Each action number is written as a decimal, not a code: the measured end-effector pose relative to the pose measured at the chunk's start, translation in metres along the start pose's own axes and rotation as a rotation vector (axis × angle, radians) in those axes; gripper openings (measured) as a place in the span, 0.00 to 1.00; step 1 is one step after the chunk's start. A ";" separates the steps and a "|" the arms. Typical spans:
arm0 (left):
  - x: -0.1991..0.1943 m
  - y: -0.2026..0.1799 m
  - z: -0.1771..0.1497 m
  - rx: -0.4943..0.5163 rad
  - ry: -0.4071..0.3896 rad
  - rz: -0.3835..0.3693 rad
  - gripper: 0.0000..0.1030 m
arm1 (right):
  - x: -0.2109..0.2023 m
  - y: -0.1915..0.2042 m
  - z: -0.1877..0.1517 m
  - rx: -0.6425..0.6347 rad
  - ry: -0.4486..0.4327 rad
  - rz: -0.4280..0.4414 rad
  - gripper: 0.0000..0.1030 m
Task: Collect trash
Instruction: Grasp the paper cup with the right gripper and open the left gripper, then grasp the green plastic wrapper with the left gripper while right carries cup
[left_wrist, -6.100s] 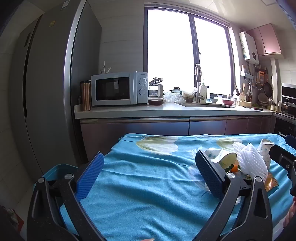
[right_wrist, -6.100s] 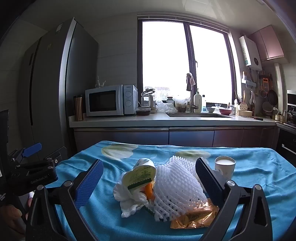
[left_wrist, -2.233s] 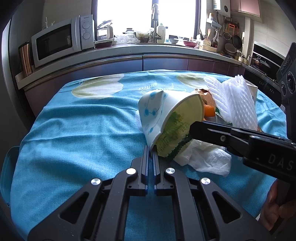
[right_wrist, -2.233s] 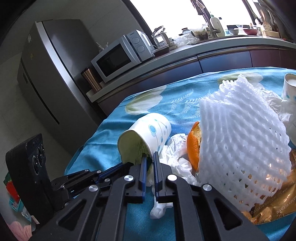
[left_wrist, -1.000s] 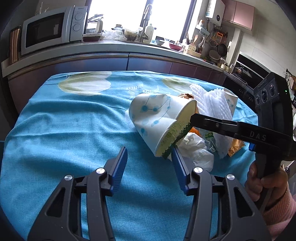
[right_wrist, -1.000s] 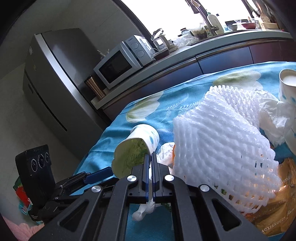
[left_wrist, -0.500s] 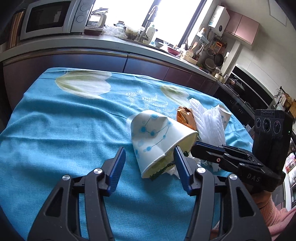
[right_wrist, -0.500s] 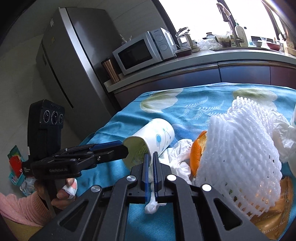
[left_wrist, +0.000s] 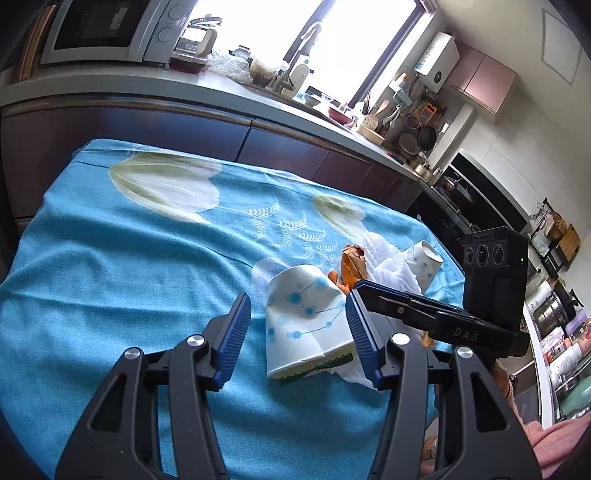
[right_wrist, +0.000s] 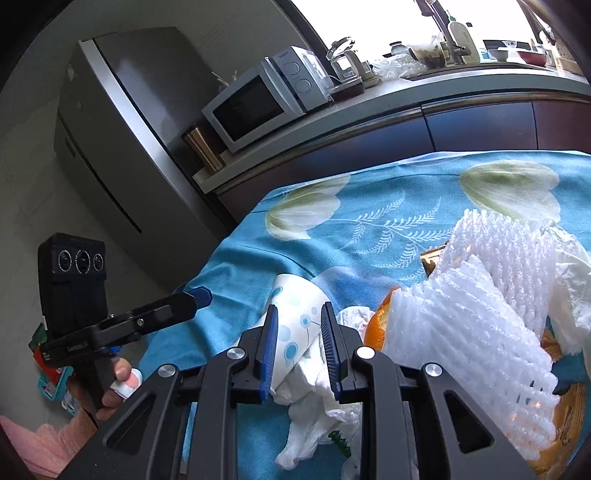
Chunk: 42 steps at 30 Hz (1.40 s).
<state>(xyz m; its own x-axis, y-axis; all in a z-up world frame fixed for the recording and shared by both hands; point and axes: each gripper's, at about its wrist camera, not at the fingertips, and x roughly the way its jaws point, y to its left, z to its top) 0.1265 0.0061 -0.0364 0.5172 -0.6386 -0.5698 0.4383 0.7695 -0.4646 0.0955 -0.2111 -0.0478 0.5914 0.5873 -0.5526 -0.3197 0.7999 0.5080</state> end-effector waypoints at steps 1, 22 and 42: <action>0.006 0.002 0.002 -0.009 0.025 0.004 0.44 | 0.003 0.000 0.000 0.004 0.003 -0.004 0.22; 0.056 0.024 -0.008 -0.077 0.180 -0.061 0.30 | 0.023 0.011 0.002 0.049 0.148 0.026 0.52; -0.007 0.012 -0.029 0.011 0.007 -0.021 0.58 | -0.022 0.056 0.001 -0.164 -0.285 -0.012 0.30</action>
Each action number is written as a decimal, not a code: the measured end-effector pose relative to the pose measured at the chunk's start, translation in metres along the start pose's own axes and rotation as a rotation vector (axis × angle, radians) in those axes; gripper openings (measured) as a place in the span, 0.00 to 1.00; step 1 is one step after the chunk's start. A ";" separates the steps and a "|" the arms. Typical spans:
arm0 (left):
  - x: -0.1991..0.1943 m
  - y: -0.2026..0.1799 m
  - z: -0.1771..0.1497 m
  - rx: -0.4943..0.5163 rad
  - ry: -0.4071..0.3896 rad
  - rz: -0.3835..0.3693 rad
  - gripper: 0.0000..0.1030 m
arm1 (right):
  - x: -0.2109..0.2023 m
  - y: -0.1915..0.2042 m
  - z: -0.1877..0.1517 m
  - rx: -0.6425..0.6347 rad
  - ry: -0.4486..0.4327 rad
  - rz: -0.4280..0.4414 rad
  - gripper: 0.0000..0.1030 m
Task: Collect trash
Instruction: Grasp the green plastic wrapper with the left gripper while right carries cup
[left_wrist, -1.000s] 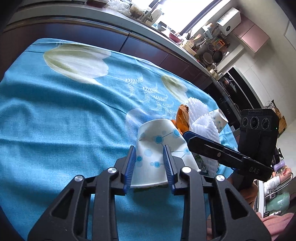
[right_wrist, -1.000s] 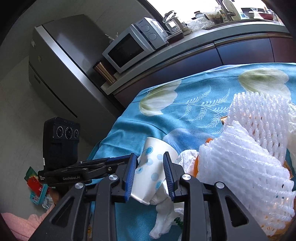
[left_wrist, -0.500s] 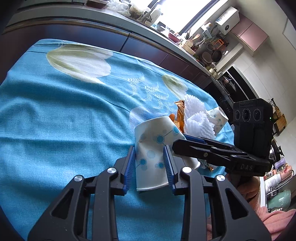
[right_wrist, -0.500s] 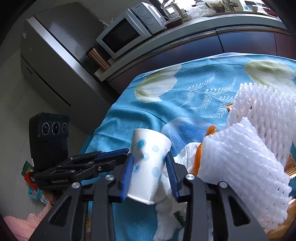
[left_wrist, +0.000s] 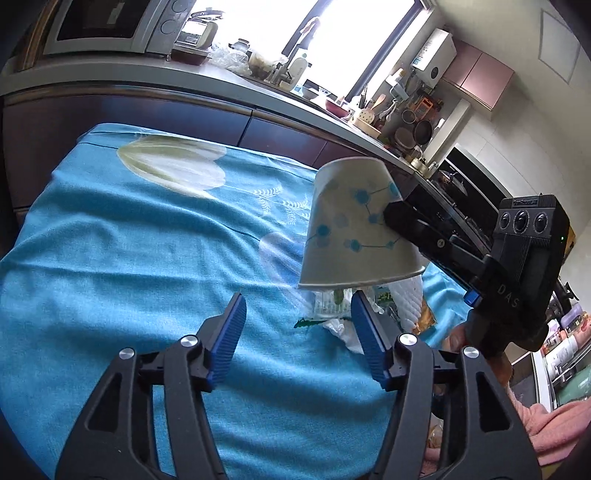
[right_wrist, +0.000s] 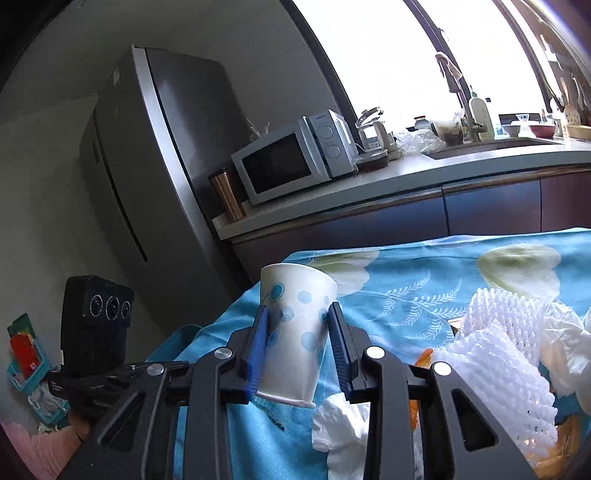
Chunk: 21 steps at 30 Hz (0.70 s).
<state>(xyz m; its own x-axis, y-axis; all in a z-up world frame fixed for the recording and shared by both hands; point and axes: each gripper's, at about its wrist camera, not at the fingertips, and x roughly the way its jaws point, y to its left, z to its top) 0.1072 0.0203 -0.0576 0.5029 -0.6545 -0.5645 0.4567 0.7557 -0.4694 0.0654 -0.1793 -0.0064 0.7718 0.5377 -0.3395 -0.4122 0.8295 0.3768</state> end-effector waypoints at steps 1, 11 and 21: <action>0.000 0.000 -0.001 0.001 0.002 -0.006 0.58 | 0.000 0.002 0.001 -0.009 -0.002 0.000 0.30; 0.009 -0.012 -0.013 0.102 0.035 0.028 0.64 | 0.000 0.001 0.000 0.017 0.015 0.000 0.30; 0.018 -0.041 -0.018 0.219 0.074 0.001 0.39 | 0.006 -0.004 0.001 0.051 0.040 -0.001 0.30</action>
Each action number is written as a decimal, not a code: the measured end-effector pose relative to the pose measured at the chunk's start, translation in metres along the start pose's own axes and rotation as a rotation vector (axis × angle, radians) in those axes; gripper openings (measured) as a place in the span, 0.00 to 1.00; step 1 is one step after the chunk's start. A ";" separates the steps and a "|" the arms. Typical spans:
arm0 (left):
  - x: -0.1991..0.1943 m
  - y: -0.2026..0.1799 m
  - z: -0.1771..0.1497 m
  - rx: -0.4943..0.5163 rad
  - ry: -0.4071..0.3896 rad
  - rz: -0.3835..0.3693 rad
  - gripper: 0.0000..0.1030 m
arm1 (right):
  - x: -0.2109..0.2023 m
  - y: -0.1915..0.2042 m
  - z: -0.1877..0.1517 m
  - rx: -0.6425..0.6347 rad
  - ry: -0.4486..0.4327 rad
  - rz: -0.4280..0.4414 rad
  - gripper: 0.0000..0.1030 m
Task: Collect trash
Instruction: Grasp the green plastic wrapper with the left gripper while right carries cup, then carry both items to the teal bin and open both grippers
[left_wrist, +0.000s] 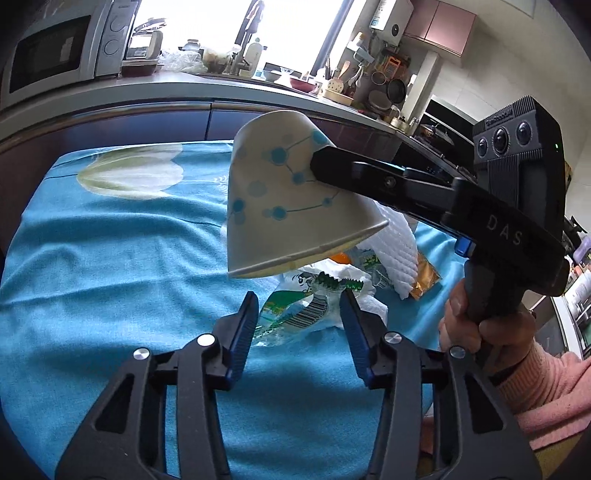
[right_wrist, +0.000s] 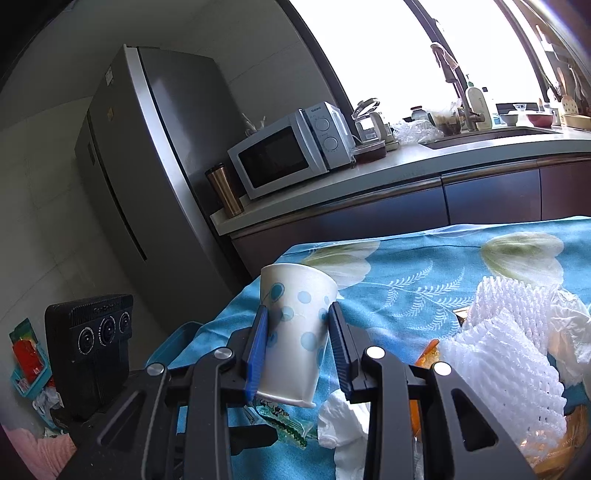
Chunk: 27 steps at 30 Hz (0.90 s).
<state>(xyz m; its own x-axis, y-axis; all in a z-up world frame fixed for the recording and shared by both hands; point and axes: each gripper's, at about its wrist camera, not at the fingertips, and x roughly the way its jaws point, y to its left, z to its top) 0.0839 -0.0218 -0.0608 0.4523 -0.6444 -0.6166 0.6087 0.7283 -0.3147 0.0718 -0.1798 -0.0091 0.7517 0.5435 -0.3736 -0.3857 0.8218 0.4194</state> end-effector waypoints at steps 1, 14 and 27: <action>-0.001 -0.002 -0.001 0.004 0.001 -0.006 0.36 | -0.001 -0.001 0.001 0.003 -0.003 0.000 0.30; -0.045 0.010 -0.017 -0.069 -0.075 0.068 0.21 | 0.002 0.012 0.005 0.007 -0.009 0.047 0.30; -0.161 0.080 -0.043 -0.223 -0.202 0.338 0.22 | 0.065 0.070 0.009 0.006 0.104 0.233 0.30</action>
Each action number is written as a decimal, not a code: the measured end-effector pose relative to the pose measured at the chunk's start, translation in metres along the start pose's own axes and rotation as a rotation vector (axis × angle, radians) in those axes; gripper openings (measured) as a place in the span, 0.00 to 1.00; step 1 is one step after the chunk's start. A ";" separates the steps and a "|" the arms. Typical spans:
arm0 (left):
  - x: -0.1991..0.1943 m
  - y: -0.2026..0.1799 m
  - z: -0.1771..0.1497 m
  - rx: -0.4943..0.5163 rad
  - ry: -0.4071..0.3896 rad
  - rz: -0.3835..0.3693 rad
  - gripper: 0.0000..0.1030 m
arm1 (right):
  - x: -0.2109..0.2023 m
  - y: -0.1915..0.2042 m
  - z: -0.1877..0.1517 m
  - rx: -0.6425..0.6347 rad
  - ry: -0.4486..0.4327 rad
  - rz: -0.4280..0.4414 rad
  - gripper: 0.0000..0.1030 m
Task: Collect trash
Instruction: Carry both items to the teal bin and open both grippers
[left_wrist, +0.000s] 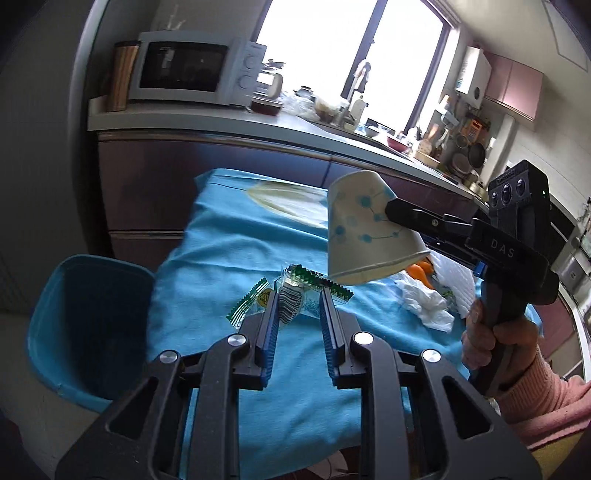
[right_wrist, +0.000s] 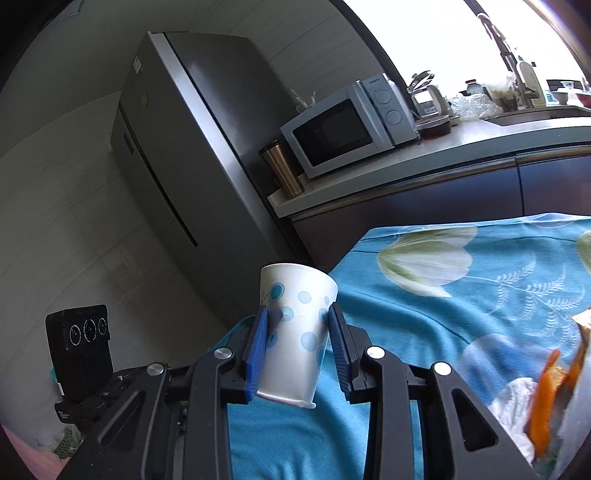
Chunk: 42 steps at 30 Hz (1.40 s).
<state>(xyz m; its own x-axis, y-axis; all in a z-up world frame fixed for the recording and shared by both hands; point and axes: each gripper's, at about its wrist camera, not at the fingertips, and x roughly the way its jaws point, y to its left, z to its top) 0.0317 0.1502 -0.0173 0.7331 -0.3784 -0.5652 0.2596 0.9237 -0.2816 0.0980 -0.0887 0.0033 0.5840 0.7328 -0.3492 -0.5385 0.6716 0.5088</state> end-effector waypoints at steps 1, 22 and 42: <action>-0.006 0.012 0.001 -0.018 -0.008 0.028 0.22 | 0.011 0.006 0.000 -0.005 0.017 0.018 0.30; -0.008 0.185 -0.021 -0.288 0.066 0.343 0.27 | 0.202 0.092 -0.012 -0.099 0.353 0.068 0.31; 0.006 0.206 -0.046 -0.409 0.029 0.366 0.49 | 0.194 0.078 -0.030 -0.078 0.417 0.014 0.47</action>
<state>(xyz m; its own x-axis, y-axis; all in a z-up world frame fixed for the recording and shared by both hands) 0.0602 0.3357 -0.1145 0.7105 -0.0435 -0.7023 -0.2787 0.8991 -0.3377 0.1513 0.1096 -0.0481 0.2892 0.7125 -0.6394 -0.5986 0.6558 0.4600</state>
